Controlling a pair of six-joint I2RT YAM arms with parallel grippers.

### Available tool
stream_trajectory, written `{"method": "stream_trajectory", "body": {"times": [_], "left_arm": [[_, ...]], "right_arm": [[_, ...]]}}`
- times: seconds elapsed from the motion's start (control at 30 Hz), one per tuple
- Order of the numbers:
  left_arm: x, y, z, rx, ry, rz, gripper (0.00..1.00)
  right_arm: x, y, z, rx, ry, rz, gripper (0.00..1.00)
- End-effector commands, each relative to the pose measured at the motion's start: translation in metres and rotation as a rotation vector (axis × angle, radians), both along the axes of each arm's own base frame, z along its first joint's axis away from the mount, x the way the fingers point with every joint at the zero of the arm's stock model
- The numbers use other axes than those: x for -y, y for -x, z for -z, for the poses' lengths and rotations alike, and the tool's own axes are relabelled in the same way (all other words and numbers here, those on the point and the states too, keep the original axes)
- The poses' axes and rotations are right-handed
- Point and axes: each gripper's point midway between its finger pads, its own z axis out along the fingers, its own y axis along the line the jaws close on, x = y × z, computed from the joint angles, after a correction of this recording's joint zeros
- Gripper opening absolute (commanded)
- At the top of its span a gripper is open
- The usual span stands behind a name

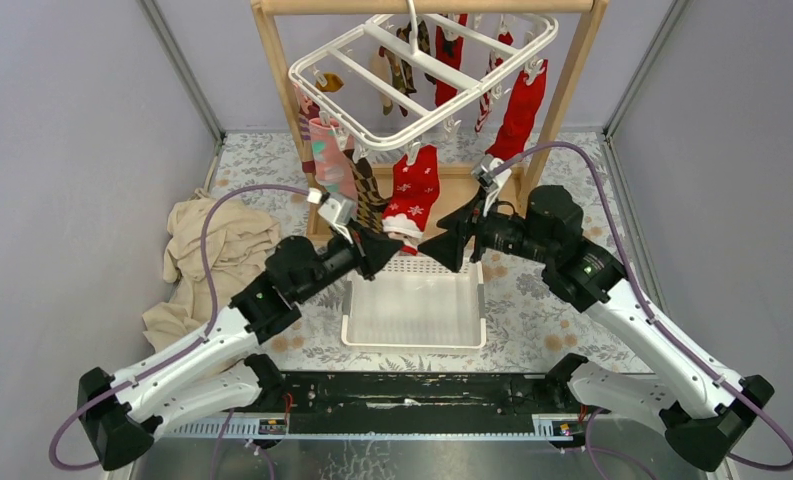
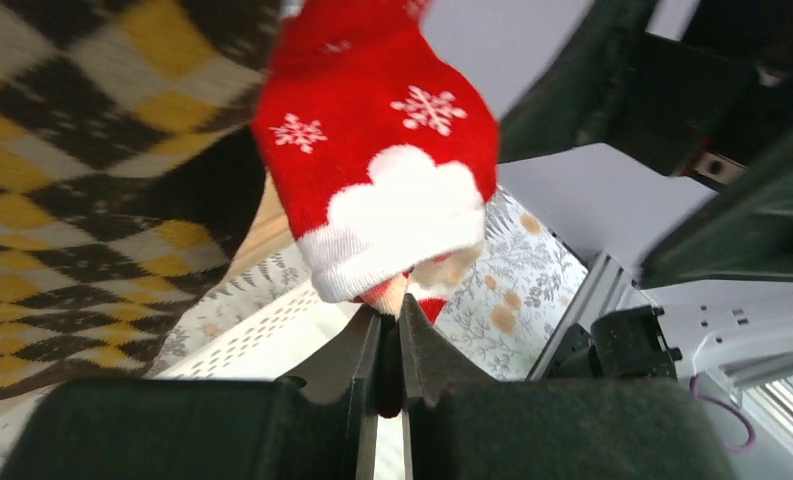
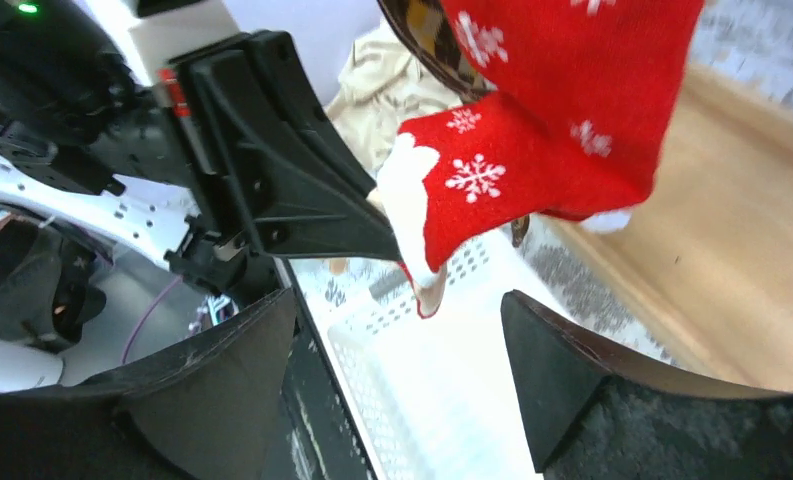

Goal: Remove the socks clipped to the hanger
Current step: Remove the sock from the hanger.

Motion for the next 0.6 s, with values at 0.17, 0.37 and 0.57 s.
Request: {"method": "stream_trajectory", "body": {"times": [0.17,0.37,0.57], "left_arm": [[-0.011,0.01,-0.026,-0.063,0.067,0.1,0.16],[-0.008,0.014,-0.021,-0.132,0.089,0.131,0.16],[-0.008,0.02,-0.016,-0.199,0.108,0.15,0.16]], "right_arm": [[0.002,-0.003,-0.113,0.358,-0.274,0.025,0.79],[-0.008,-0.014,-0.142,0.432,-0.331,-0.003,0.75],[0.001,-0.035,-0.156,0.451,-0.366,0.016,0.72]]}}
